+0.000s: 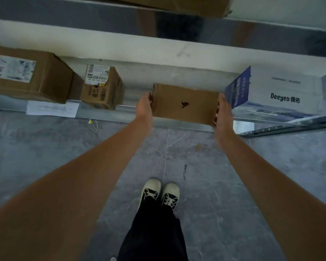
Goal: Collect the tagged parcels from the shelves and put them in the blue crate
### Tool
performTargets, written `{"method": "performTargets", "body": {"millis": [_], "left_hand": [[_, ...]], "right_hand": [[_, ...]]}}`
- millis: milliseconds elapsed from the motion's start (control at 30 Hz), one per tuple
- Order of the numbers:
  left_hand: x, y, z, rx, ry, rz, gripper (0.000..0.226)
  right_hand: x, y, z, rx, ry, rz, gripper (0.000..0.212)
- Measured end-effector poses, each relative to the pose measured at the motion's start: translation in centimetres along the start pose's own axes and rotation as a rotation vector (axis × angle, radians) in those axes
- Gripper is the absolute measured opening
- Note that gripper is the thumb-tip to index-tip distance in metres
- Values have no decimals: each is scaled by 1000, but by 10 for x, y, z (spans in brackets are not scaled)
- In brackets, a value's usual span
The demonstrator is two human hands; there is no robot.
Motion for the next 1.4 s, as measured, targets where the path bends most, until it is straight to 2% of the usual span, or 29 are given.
{"method": "performTargets", "body": {"millis": [67,167,233,400,533,700,900,1133,1200,1333,1400], "left_hand": [[5,4,-6,14,-2,22,34],[10,7,-13,21,-55,56,32],[10,8,-14,8,-57,31,29],[7,12,-13,-69,-50,18,33],[3,9,-14,-53,-66,2,40],[1,3,-9,-48,-147,-26,39],[1,-6,-5,-85,-191,-39,39],[8,-40,-10,-11,-200,-3,28],[9,-51,-10,-19,-184,9,30],[12,-66,-11,-24,-215,-1,35],[16,-72,-9,-32,-268,46,29]], "right_hand": [[0,3,-7,1,21,24,69],[0,5,-14,2,15,47,41],[-1,5,-17,16,-31,66,38],[-1,9,-19,-71,-66,116,49],[4,9,-21,-95,-80,154,60],[5,9,-19,-92,-119,205,30],[2,-2,-19,-82,-82,227,40],[-12,-16,23,-259,41,138,21],[-13,-25,36,-315,21,103,25],[-13,-37,59,-349,28,29,53],[-14,-44,64,-356,75,21,64]]}}
Point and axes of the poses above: each hand's wrist, its own y-axis away from the middle knuckle, its own z-axis out of the palm, x = y × z, the point moved 2 cm from there along -y, towards the middle knuckle, and after that the axes turned 9 degrees about z, right-handed, at the moved point
